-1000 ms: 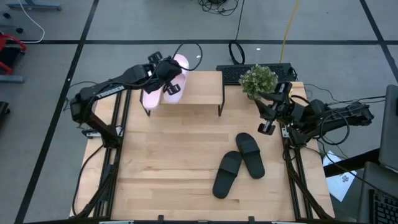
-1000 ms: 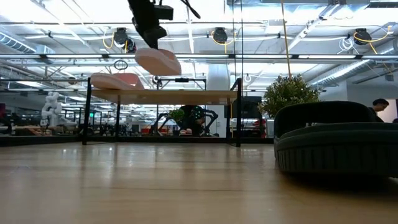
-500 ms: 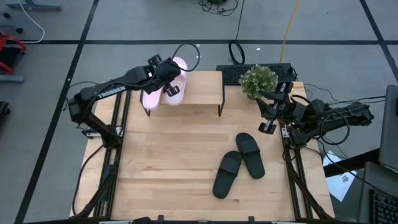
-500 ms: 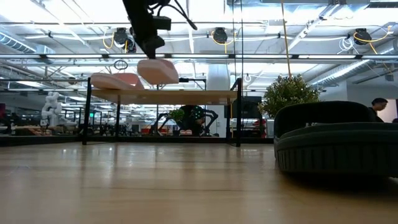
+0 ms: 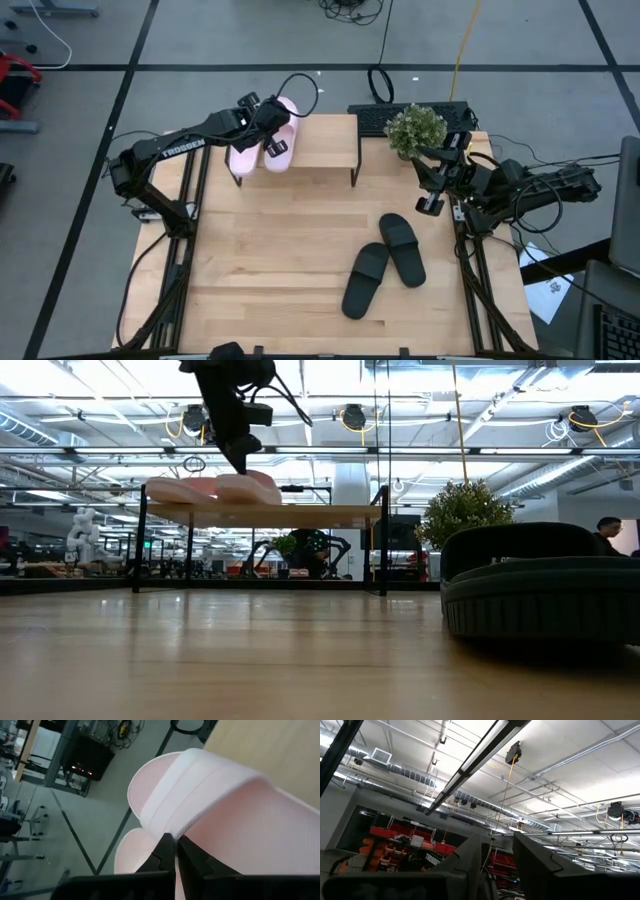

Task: Pick and place slides into the shelf
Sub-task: Put the pink slipper on the shelf

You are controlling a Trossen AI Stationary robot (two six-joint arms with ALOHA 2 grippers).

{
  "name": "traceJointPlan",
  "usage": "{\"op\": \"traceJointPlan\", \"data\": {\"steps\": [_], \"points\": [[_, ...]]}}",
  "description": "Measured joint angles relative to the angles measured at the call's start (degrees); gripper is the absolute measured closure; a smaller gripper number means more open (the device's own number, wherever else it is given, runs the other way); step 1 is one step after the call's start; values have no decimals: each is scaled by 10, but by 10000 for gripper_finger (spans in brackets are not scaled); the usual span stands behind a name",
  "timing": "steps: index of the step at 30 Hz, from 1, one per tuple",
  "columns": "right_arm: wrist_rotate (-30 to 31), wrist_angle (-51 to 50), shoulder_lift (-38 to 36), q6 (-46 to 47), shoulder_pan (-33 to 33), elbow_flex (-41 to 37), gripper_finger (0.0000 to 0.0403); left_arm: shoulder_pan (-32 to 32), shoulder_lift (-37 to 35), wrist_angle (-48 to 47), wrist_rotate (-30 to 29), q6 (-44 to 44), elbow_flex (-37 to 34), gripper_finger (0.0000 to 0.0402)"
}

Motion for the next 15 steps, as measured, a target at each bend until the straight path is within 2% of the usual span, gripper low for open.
{"op": "traceJointPlan", "data": {"steps": [15], "points": [[1, 0, 0, 0, 0, 0, 298, 12, 0, 4, 12, 1, -32, 401]]}}
